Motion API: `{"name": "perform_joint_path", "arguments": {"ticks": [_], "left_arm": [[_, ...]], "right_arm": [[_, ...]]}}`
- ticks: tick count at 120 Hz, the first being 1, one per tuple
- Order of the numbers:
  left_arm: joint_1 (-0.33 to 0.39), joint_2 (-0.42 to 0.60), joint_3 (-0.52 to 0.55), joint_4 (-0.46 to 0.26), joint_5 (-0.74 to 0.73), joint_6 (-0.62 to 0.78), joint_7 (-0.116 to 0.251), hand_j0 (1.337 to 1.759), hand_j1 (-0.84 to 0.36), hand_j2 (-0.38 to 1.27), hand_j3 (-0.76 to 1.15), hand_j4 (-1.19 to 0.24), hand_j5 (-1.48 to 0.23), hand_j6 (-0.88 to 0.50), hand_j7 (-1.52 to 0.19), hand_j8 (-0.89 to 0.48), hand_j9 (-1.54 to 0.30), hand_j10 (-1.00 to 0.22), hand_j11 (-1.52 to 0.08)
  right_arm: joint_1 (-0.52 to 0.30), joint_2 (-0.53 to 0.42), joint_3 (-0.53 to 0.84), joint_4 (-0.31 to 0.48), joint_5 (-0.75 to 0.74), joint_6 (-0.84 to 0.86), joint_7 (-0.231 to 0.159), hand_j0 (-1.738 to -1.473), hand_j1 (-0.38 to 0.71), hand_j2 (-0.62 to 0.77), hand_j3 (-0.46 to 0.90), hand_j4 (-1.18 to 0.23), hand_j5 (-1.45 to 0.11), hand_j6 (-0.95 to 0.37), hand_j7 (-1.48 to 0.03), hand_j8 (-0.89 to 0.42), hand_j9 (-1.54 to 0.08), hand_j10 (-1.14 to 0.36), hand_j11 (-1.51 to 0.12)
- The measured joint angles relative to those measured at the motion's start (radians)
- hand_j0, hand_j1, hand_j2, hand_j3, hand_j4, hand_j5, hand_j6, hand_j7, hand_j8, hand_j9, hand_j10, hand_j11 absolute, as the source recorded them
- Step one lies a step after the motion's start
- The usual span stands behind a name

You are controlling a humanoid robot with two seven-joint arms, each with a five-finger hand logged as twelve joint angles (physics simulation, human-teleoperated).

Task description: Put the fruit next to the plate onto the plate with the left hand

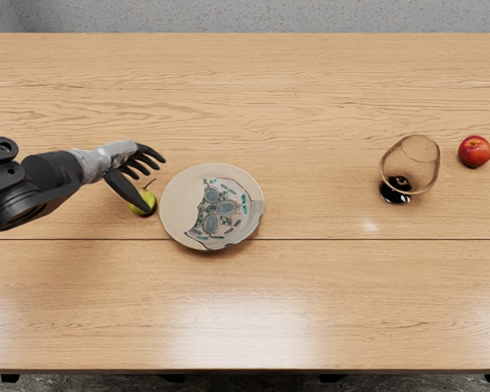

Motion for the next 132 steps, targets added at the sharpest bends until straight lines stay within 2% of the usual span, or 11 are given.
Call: {"name": "perform_joint_path", "arguments": {"ticks": [50, 97, 132], "left_arm": [[0.046, -0.004, 0.001, -0.006, 0.052, 0.033, 0.000, 1.658, -0.16, 0.09, 0.00, -0.42, -0.55, -0.42, -0.55, -0.42, -0.55, -0.42, -0.55], [0.047, -0.004, 0.001, -0.006, 0.059, 0.045, 0.000, 1.658, -0.27, 0.13, 0.00, -0.52, -0.68, -0.52, -0.68, -0.52, -0.68, -0.52, -0.68], [0.055, -0.005, 0.000, -0.007, 0.063, 0.046, 0.000, 1.655, -0.30, 0.15, 0.00, -0.56, -0.71, -0.56, -0.71, -0.49, -0.74, -0.54, -0.74]], "right_arm": [[0.000, 0.000, 0.000, 0.000, 0.000, 0.000, 0.000, -1.658, -0.35, 0.00, 0.00, 0.00, 0.00, 0.00, 0.00, 0.00, 0.00, 0.00, 0.00], [0.000, 0.000, 0.000, 0.000, 0.000, 0.000, 0.000, -1.658, -0.35, 0.00, 0.00, 0.00, 0.00, 0.00, 0.00, 0.00, 0.00, 0.00, 0.00], [0.000, 0.000, 0.000, 0.000, 0.000, 0.000, 0.000, -1.658, -0.35, 0.00, 0.00, 0.00, 0.00, 0.00, 0.00, 0.00, 0.00, 0.00, 0.00]]}}
